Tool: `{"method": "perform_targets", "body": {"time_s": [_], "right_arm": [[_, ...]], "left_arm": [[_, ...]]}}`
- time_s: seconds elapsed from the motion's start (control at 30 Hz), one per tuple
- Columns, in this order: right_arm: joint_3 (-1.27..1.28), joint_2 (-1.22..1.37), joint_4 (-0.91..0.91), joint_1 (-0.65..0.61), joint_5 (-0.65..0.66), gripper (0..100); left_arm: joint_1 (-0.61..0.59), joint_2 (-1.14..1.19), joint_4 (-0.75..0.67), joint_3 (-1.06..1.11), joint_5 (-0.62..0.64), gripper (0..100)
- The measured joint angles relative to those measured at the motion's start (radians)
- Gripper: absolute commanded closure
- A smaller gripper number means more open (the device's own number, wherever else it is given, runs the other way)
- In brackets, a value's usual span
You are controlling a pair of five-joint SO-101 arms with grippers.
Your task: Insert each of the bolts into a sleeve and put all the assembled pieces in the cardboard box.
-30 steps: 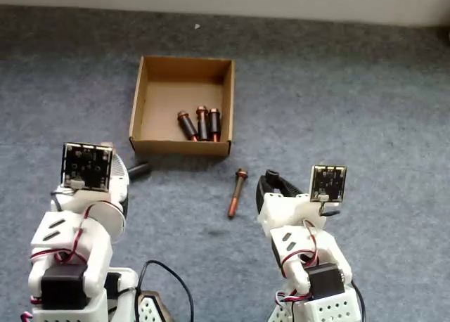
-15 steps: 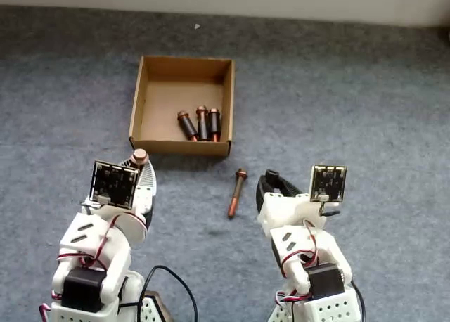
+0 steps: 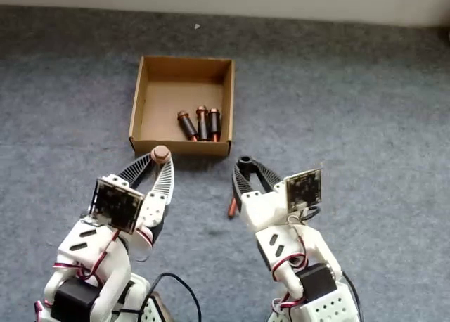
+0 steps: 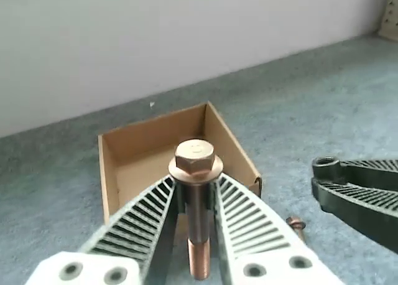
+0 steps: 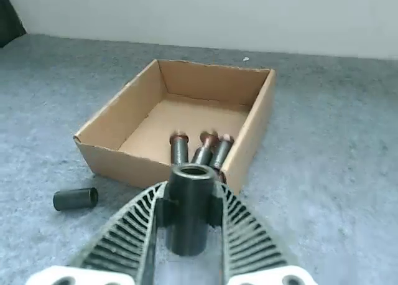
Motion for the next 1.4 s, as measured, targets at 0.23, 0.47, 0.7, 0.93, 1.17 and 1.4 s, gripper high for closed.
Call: {"method": "perform_targets", "body": {"time_s": [0.23,0.47,0.7,0.93,1.17,1.4], "right_arm": [[0.005,0.0,-0.144,-0.086,0.068,99.4],[0.005,0.0,-0.146,-0.152,0.068,99.4],[0.005,0.0,-0.12,-0.21,0.069,99.4],[0.005,0.0,-0.12,-0.216,0.086,99.4],[0.005,0.0,-0.12,-0.226,0.16,99.4],[0.005,0.0,-0.12,-0.259,0.161,99.4]], "left_arm": [[0.04,0.0,-0.146,0.015,0.104,99],[0.04,0.0,-0.273,0.084,0.173,99],[0.124,0.0,-0.296,0.084,0.186,99],[0.144,0.0,-0.37,0.084,0.186,99],[0.15,0.0,-0.399,0.084,0.186,99],[0.193,0.0,-0.399,0.084,0.196,99]]}}
